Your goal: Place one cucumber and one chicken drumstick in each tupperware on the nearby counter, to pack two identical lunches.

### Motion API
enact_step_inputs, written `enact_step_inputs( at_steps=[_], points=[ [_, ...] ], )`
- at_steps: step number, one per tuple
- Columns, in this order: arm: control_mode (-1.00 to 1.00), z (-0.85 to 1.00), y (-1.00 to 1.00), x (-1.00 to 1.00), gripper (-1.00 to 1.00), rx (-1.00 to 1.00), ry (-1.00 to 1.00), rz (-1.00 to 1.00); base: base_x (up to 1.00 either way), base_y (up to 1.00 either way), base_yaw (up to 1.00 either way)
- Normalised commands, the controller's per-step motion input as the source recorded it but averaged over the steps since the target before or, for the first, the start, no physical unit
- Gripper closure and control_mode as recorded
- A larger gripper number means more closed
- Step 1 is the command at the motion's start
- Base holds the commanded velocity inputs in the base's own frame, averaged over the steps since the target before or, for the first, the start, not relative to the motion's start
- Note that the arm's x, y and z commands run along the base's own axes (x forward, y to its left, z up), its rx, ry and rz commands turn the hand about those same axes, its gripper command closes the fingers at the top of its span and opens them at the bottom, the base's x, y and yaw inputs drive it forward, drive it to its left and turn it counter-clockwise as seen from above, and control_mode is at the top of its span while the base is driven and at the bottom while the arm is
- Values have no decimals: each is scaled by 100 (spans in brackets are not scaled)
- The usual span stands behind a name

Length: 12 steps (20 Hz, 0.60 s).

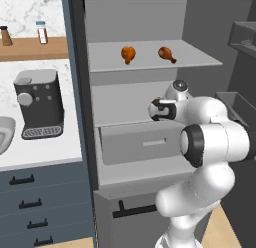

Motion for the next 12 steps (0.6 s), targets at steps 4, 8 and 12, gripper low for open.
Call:
enact_step_inputs(
  at_steps=[4,8,12],
  points=[
    [-100,-11,0,59,-100,0,0,0,0,0,0],
    [-100,-12,0,50,-100,0,0,0,0,0,0],
    [-100,-18,-7,38,-100,0,0,0,0,0,0]
  ],
)
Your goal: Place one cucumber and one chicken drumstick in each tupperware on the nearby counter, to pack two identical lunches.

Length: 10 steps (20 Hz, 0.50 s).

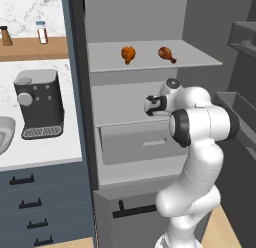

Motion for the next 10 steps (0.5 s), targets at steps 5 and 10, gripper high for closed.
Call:
enact_step_inputs(
  at_steps=[5,10],
  points=[
    [-100,-32,-8,24,-100,0,0,0,0,0,0],
    [-100,-59,-1,3,100,0,5,0,0,0,0]
  ],
)
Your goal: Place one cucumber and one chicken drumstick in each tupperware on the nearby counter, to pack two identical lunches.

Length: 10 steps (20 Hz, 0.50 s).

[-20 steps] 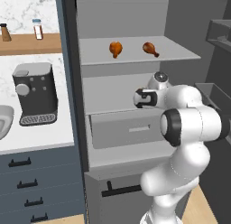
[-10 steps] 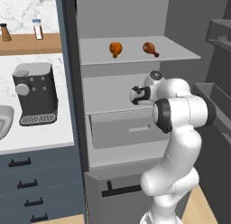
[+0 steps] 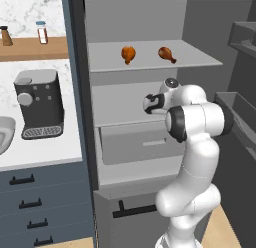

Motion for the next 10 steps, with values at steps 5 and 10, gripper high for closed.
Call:
enact_step_inputs(
  at_steps=[5,10],
  points=[
    [-100,-23,5,-17,100,0,5,3,0,0,0],
    [-100,1,49,-98,100,-3,-2,9,0,0,0]
  ],
)
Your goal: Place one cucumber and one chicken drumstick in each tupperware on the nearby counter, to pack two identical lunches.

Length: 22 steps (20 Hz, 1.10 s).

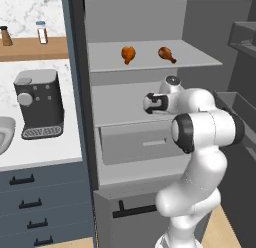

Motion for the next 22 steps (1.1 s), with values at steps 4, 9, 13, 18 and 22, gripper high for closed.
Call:
enact_step_inputs(
  at_steps=[4,9,13,18,22],
  points=[
    [-100,4,56,-100,100,-6,0,11,0,0,0],
    [-100,55,47,-100,100,-9,-1,9,0,0,0],
    [-100,86,33,-100,100,-6,0,1,0,0,0],
    [-100,75,0,-100,100,0,0,0,0,0,0],
    [-100,47,-4,-100,100,0,-4,0,0,0,0]
  ],
)
